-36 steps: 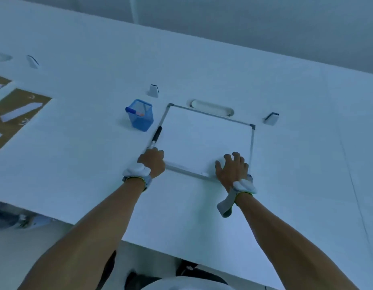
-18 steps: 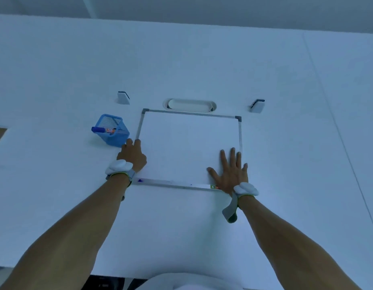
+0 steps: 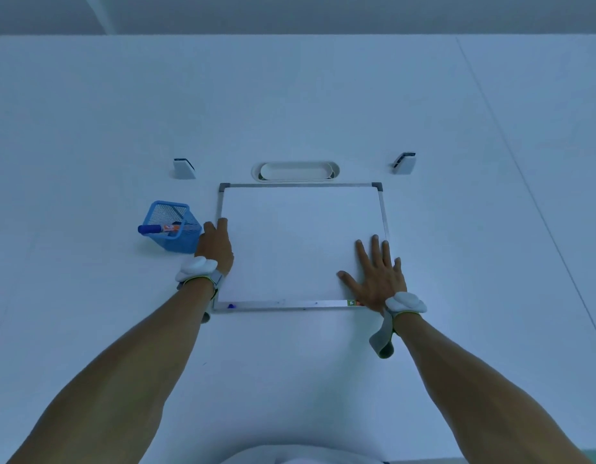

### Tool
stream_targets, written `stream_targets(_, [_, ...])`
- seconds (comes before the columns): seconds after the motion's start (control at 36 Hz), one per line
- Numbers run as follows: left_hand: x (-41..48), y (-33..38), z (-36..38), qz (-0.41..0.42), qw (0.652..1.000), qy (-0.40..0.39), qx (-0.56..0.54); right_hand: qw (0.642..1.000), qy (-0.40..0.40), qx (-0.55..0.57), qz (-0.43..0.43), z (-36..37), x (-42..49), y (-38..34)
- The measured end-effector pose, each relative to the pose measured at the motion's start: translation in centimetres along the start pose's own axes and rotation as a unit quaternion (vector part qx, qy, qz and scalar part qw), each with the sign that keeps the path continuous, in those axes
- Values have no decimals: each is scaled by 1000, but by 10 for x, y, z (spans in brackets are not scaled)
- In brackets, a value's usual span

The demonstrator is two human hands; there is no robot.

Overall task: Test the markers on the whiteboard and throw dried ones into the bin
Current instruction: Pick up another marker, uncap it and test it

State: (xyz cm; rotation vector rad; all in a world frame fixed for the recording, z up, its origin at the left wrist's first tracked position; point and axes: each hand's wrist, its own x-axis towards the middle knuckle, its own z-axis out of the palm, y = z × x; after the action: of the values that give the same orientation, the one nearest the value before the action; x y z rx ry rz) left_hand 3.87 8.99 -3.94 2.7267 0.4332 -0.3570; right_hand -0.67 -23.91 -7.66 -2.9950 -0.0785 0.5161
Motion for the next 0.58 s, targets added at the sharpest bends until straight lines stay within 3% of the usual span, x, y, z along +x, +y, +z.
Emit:
stream_targets(0.08, [5, 13, -6, 51, 997, 34, -55, 1000, -4, -2, -1, 0, 0, 0])
stream_targets(0.22, [-7, 35, -10, 91, 987, -9, -132, 1000, -9, -2, -1, 0, 1, 0])
stream_targets(0.44, [-50, 48, 13, 145, 956, -182, -182, 1000, -13, 5, -3, -3, 1, 0])
stream_targets(0.58, [-63, 47, 17, 167, 946, -221, -170, 999, 9, 34, 10, -7, 4, -9])
